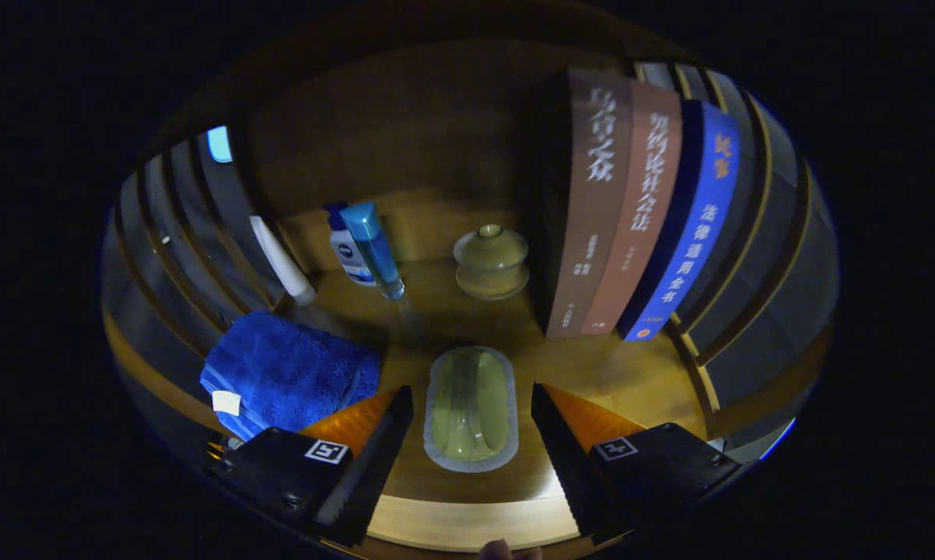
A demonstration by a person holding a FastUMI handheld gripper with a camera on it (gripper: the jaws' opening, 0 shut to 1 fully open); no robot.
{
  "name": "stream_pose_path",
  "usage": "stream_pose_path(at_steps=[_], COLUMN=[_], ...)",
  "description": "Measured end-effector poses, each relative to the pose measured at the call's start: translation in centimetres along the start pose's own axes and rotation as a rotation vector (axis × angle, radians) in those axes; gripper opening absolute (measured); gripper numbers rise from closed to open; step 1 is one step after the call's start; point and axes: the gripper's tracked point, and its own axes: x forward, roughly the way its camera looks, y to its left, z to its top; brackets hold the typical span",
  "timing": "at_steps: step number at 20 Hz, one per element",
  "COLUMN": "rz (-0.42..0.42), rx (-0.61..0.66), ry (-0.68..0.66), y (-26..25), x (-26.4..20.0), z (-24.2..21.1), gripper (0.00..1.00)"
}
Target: Pull open the drawer, take out the items inside it, and place them on the countertop above the cabinet.
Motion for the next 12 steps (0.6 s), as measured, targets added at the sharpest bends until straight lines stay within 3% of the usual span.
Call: stream_pose_path(at_steps=[7, 12], rz=[0.037, 0.083], rx=[-0.024, -0.021], ry=[-0.357, -0.595], y=[-0.3, 0.7], x=[-9.8, -19.1], z=[-0.2, -1.8], gripper=[0.99, 0.99])
